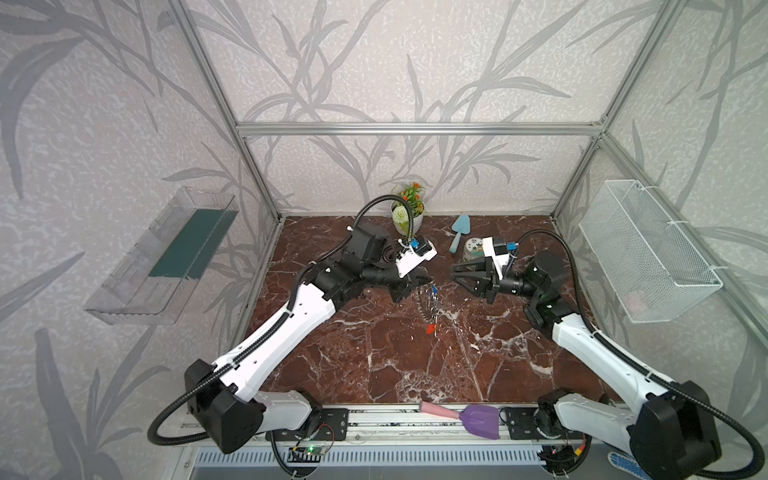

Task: Put the keys on the keyring

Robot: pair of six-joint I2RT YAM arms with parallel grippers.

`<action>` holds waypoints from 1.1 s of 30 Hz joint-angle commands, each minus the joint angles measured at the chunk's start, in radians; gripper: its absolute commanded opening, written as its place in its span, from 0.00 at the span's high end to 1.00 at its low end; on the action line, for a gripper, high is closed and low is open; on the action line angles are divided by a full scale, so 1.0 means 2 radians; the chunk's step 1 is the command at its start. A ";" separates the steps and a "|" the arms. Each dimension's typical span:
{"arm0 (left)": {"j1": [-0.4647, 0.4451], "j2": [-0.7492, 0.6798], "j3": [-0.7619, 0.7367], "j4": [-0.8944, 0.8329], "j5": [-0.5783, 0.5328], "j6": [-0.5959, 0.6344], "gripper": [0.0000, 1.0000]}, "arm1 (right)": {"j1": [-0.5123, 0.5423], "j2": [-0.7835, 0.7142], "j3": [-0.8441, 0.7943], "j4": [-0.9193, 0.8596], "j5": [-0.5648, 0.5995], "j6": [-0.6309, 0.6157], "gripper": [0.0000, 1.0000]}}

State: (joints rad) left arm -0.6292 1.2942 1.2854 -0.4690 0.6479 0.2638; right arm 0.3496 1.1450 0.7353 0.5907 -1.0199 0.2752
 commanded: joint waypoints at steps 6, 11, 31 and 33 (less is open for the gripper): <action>-0.005 -0.045 -0.092 0.262 0.025 -0.135 1.00 | 0.001 0.015 0.010 0.044 -0.015 0.067 0.70; -0.008 -0.044 -0.127 0.359 0.020 -0.185 1.00 | 0.003 0.036 0.020 0.071 -0.042 0.096 0.69; -0.019 -0.024 -0.166 0.500 0.009 -0.264 1.00 | 0.005 0.091 0.028 0.169 -0.061 0.159 0.93; -0.018 -0.022 -0.168 0.507 0.009 -0.268 1.00 | 0.007 0.092 0.027 0.171 -0.062 0.160 0.94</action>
State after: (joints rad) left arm -0.6586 1.2530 0.9489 0.4290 0.6624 -0.2440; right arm 0.3527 1.3228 0.7620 0.8768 -1.1126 0.5728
